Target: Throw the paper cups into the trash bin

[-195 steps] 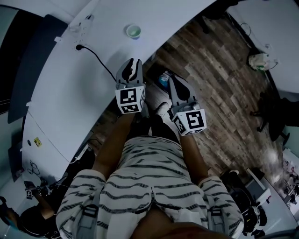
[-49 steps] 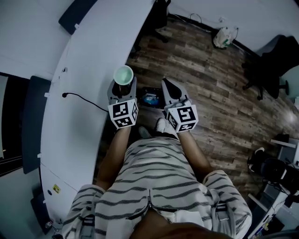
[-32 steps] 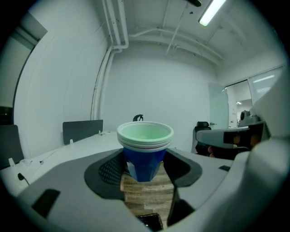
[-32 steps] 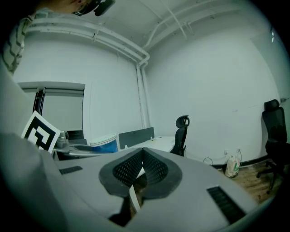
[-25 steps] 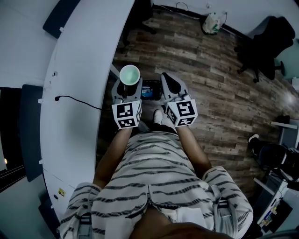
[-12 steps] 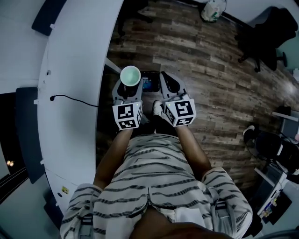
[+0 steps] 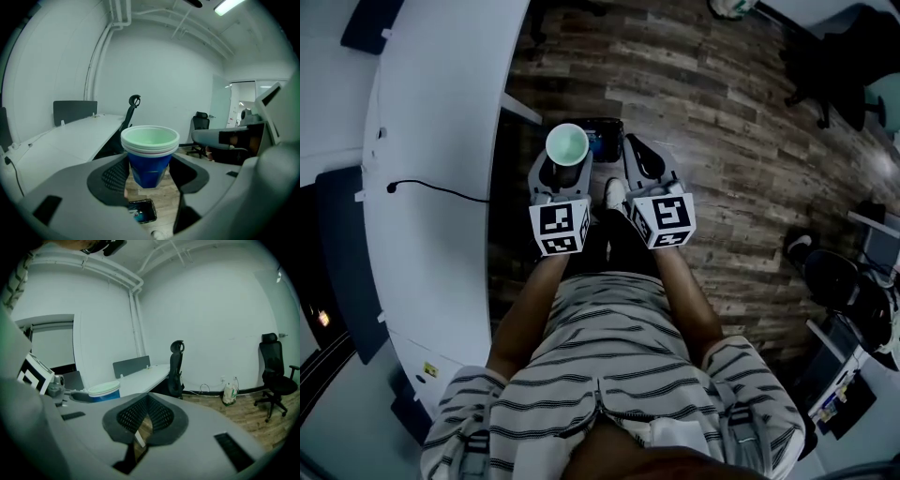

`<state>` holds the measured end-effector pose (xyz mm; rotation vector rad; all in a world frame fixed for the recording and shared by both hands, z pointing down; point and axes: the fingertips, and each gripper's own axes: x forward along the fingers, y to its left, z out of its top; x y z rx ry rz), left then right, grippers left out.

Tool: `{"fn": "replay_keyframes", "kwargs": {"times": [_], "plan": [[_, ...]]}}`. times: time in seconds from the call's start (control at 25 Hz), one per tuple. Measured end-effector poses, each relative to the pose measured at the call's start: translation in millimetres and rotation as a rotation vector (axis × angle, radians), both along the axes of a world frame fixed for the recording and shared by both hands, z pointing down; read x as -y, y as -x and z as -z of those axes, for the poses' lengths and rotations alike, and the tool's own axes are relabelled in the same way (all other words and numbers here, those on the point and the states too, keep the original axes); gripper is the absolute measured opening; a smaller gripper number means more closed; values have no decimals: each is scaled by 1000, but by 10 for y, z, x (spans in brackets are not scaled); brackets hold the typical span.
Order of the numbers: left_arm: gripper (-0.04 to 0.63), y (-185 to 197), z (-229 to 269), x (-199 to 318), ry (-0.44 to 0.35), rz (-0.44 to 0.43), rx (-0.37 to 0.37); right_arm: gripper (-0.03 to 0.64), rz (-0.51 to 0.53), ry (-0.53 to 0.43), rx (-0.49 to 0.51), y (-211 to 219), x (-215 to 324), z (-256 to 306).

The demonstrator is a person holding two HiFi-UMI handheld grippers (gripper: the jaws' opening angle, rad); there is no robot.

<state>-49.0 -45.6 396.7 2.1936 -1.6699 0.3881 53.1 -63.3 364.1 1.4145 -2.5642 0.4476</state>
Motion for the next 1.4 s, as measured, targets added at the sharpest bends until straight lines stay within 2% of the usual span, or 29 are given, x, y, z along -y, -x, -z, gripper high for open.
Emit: {"fn": "replay_keyframes", "kwargs": {"times": [0.48, 0.72, 1.4], "plan": [[284, -52, -704, 17, 106, 9, -3, 17, -49, 107, -28, -262, 14, -691], [284, -16, -1017, 57, 141, 2, -2, 17, -77, 172, -7, -246, 0, -1016], [285, -112, -2063, 90, 273, -6, -4, 17, -110, 254, 3, -228, -23, -1759]]}}
